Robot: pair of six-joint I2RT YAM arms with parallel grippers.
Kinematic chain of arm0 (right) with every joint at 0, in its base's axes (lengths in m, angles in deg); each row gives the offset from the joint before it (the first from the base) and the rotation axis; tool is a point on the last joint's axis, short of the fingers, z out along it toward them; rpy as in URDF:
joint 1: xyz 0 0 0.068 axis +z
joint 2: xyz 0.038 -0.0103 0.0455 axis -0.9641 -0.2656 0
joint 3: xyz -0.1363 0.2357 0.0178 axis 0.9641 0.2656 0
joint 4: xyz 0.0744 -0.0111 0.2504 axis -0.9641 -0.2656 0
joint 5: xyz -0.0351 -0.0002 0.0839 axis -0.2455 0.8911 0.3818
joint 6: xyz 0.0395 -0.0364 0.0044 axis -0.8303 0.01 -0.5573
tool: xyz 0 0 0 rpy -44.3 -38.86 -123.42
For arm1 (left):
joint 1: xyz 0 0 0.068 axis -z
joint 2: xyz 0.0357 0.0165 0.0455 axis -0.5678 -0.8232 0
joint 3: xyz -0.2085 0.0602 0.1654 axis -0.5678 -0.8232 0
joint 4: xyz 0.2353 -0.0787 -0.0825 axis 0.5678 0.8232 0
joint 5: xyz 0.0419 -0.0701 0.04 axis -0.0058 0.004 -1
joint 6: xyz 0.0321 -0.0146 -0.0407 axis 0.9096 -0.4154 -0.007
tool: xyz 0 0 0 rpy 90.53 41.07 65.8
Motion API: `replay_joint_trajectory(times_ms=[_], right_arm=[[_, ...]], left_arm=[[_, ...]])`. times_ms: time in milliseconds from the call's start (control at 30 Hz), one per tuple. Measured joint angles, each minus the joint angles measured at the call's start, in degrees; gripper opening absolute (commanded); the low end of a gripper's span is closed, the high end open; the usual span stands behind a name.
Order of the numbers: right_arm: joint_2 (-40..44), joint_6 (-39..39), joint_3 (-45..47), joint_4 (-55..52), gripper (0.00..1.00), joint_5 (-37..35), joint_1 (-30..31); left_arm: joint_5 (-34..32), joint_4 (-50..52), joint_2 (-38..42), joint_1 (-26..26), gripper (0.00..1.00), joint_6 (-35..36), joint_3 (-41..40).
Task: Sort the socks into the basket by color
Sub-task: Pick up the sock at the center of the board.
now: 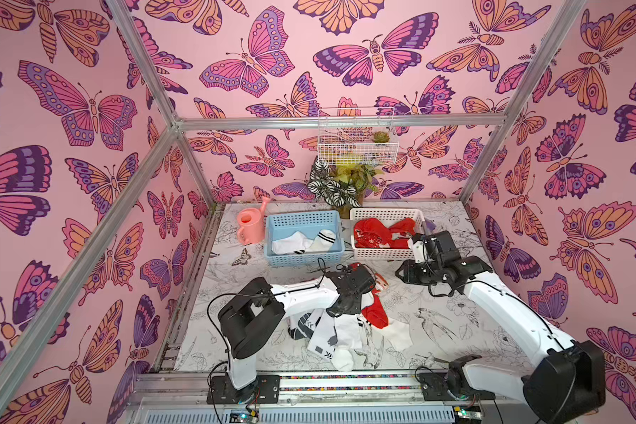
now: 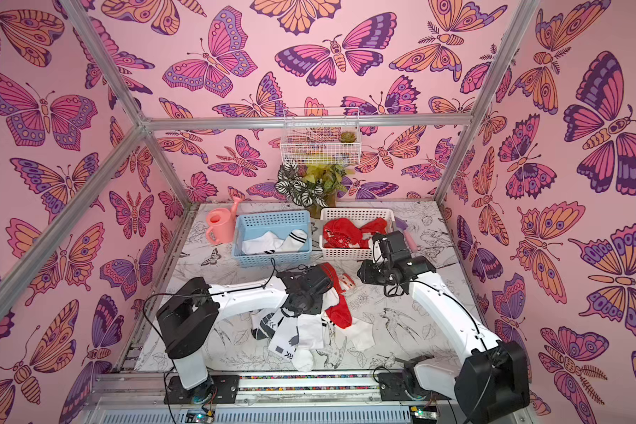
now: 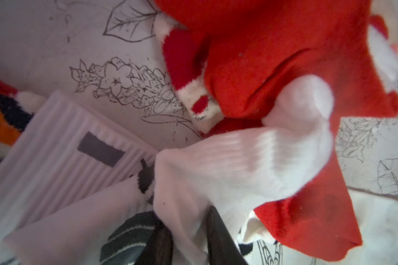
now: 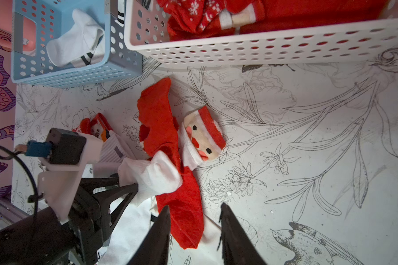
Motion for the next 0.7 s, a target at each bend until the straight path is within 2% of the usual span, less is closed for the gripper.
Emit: replay_joint_trajectory(times_ms=[400, 700], right_arm=[[0.3, 0.0, 0.1, 0.0, 0.38, 0.1, 0.0], [0.3, 0.0, 0.1, 0.0, 0.38, 0.2, 0.0]], left_arm=[[0.0, 0.0, 0.0, 0.0, 0.07, 0.5, 0.7], [0.0, 0.0, 0.7, 0.0, 0.06, 1.3, 1.9]])
